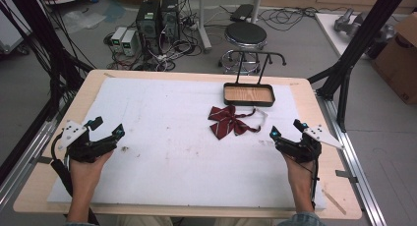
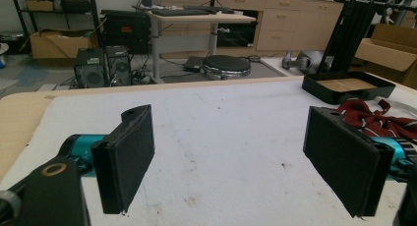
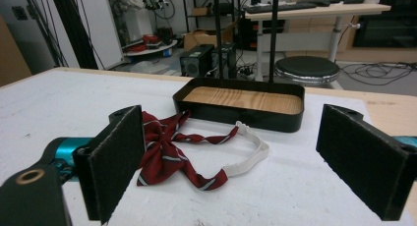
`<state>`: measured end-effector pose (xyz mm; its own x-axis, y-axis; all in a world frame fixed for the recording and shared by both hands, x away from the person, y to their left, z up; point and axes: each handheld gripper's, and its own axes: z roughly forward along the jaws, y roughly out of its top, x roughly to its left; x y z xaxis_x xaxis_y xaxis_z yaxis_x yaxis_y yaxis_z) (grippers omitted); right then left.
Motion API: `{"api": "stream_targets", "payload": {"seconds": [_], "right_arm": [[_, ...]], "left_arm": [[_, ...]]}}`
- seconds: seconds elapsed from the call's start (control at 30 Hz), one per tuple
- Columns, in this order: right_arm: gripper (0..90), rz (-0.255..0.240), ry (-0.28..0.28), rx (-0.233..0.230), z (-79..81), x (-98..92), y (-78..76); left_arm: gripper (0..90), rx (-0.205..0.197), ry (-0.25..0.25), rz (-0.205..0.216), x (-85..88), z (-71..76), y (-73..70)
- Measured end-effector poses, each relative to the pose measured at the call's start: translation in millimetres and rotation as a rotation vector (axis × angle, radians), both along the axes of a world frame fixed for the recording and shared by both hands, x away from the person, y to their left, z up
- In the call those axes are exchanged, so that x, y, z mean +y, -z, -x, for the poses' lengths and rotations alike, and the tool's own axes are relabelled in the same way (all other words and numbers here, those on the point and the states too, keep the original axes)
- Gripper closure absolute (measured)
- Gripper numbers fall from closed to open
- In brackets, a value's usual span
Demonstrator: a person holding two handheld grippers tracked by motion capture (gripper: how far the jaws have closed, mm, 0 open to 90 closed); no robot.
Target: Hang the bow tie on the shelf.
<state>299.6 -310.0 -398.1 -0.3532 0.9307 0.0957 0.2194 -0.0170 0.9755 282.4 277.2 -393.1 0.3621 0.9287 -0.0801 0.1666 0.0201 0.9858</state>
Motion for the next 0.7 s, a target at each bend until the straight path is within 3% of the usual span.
{"api": "stream_targets", "payload": {"seconds": [0.37,0.7], "right_arm": [[11.8,0.030,-0.060,0.015,-32.4,30.6,-13.2],[18.3,0.085,-0.149,0.033,-74.4,84.4,-15.8]], "left_arm": [[19.8,-0.005,-0.002,0.019,2.9,0.4,-1.5],[19.8,-0.009,0.004,0.025,3.6,-0.1,-1.9]]}}
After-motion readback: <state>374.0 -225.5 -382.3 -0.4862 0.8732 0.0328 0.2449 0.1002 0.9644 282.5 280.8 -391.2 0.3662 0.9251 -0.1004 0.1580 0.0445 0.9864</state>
